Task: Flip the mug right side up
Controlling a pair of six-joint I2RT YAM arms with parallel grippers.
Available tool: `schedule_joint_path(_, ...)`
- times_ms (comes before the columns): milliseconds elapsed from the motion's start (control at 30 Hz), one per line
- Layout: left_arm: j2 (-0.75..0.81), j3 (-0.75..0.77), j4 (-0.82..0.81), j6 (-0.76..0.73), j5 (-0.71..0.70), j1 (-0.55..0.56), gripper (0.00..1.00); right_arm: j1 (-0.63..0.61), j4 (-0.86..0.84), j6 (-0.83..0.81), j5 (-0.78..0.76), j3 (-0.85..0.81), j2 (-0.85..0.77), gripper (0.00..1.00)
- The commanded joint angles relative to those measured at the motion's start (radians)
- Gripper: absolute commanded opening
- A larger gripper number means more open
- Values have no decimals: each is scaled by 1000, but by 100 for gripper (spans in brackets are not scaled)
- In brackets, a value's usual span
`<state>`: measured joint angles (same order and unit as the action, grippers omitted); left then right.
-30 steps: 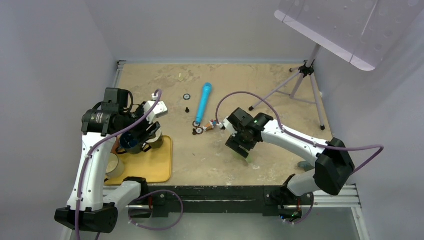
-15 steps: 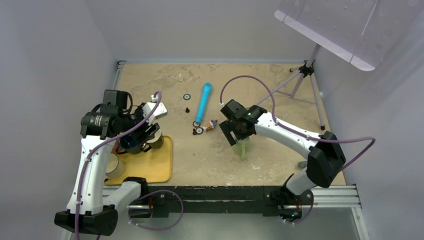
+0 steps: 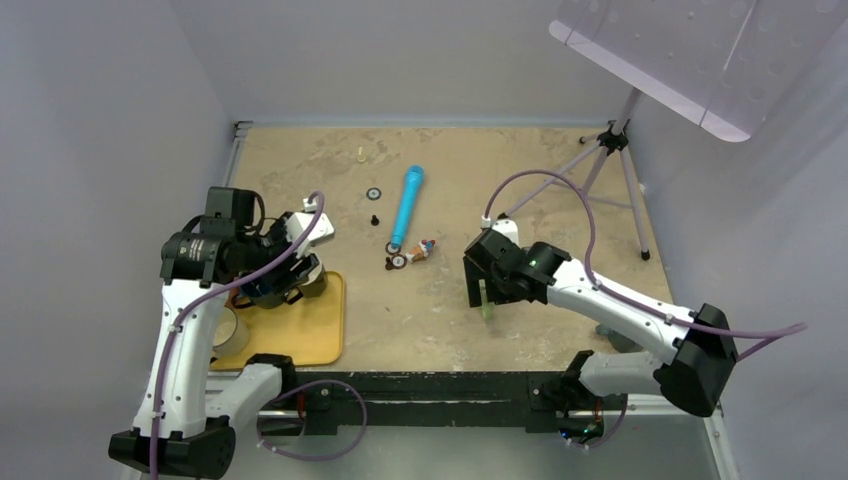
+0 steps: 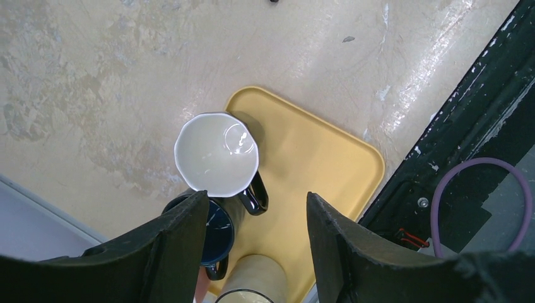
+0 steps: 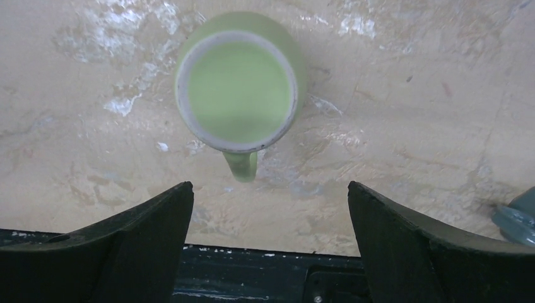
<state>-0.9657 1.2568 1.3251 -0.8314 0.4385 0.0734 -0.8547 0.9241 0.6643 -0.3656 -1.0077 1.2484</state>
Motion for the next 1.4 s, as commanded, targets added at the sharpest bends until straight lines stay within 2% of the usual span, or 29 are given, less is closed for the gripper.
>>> schedule_joint_path(0, 7, 4, -15, -14, 46, 3, 62, -17, -106, 98, -4, 81, -20, 91)
schedule_joint_path(133, 10, 12, 6, 1, 61, 3, 62, -17, -184, 123, -26, 126, 29, 83)
schedule_joint_path(267, 18, 26, 24, 17, 63, 2, 62, -17, -242, 105, -39, 126, 128, 69)
schedule_joint_path(400, 23, 52, 64, 41, 100, 3, 62, -17, -296, 100, -57, 115, 182, 39)
schedule_joint_path(433, 25, 59, 76, 47, 114, 3, 62, -17, -297, 98, -69, 110, 182, 28)
schedule_joint_path(467, 29, 67, 87, 56, 134, 3, 62, -17, -294, 91, -82, 100, 179, 11)
schedule_joint_path(500, 31, 77, 100, 64, 159, 2, 63, -17, -292, 86, -86, 89, 167, 0)
schedule_joint_path(567, 36, 102, 120, 88, 217, 2, 67, -19, -316, 60, -70, 69, 126, 0)
schedule_joint_path(667, 30, 164, 149, 131, 312, 3, 80, -30, -440, -23, 21, 50, 23, 0)
schedule_joint_path(767, 11, 259, 190, 170, 413, 3, 84, -37, -636, -66, 141, 66, -105, 0)
schedule_joint_path(900, -11, 361, 163, 302, 551, 3, 84, -38, -1011, -93, 343, 135, -237, 0)
schedule_joint_path(1000, 2, 372, 33, 465, 645, 3, 84, -41, -1260, -92, 512, 130, -244, 0)
schedule_joint_path(1100, 41, 346, -194, 670, 663, 3, 85, -48, -1395, -90, 678, 70, -189, 0)
schedule_joint_path(1167, 62, 339, -310, 779, 679, 3, 86, -63, -1458, -85, 743, 35, -163, 0)
schedule_joint_path(1300, 85, 291, -524, 1019, 690, 3, 85, -123, -1494, -123, 776, -47, -122, 0)
schedule_joint_path(1367, 84, 258, -570, 1085, 662, 3, 82, -135, -1496, -133, 798, -86, -112, 0)
